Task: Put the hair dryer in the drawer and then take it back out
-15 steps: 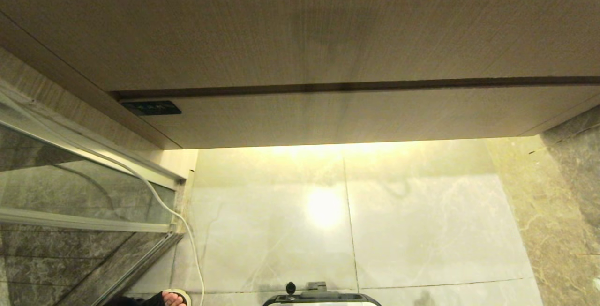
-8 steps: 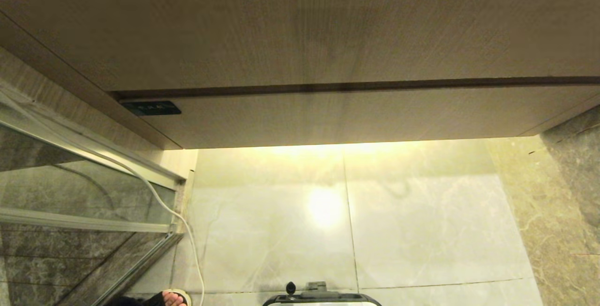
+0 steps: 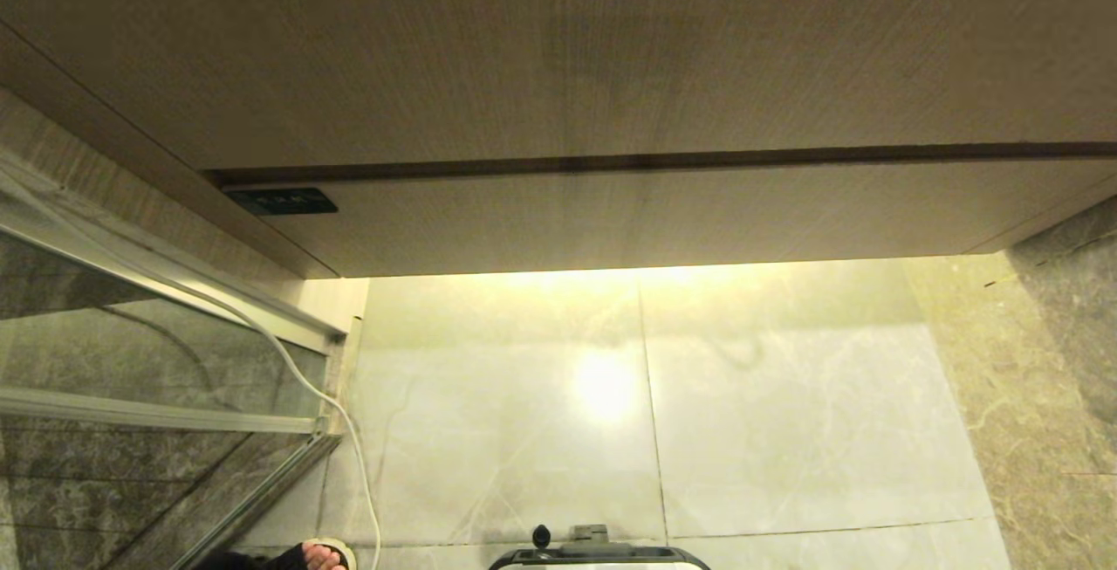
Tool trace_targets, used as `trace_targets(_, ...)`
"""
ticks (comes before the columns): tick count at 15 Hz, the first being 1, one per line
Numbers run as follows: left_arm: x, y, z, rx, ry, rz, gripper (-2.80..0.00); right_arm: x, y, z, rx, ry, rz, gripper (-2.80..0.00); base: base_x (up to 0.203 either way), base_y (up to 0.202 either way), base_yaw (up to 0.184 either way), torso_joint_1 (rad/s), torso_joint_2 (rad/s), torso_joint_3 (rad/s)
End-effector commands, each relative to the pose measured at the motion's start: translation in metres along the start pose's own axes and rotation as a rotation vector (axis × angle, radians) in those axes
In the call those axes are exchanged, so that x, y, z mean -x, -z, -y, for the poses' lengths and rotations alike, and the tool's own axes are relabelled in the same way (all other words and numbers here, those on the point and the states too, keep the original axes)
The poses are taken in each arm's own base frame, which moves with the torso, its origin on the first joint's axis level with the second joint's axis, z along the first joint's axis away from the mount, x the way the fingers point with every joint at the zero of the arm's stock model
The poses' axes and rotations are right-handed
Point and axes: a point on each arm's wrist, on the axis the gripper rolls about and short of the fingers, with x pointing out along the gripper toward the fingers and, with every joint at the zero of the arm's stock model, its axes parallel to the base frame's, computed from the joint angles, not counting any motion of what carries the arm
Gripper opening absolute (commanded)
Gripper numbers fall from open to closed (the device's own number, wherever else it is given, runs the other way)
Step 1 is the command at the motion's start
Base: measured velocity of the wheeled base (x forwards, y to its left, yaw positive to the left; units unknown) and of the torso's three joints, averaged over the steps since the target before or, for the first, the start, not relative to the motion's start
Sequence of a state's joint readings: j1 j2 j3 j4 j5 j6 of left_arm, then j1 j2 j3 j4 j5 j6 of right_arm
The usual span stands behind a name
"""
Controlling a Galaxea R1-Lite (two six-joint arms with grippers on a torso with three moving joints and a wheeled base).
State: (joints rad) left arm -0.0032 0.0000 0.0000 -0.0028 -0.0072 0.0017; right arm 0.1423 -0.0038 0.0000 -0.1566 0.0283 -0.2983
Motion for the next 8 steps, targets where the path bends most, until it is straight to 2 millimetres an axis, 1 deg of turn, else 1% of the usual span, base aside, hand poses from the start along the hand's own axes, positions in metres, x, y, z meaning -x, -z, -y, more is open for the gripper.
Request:
trace_targets(1, -0.0001, 0.0004, 0.0, 0.0, 0.0, -0.001, -2.8, 0.0013, 0.0109, -0.0034, -0.01, -0.002, 0.001, -2.8, 0.0, 0.0, 0.0, 0.0, 0.0, 0.0)
trace_targets(3, -0.0001, 0.0003, 0.0, 0.0, 0.0, -0.001, -2.8, 0.0013, 0.0107, -0.0033, -0.016, -0.001, 0.002, -2.8, 0.0, 0.0, 0.0, 0.0, 0.0, 0.0)
trace_targets(7, -0.0001, 0.0004, 0.0, 0.0, 0.0, -0.001, -2.8, 0.0013, 0.0105, -0.0033, -0.13, -0.002, 0.005, -2.8, 0.0, 0.0, 0.0, 0.0, 0.0, 0.0)
trace_targets(8, 0.0, 0.0, 0.0, 0.0, 0.0, 0.0, -2.8, 0.0013, 0.0112, -0.0035, -0.187, -0.003, -0.002, -2.8, 0.0, 0.0, 0.0, 0.0, 0.0, 0.0)
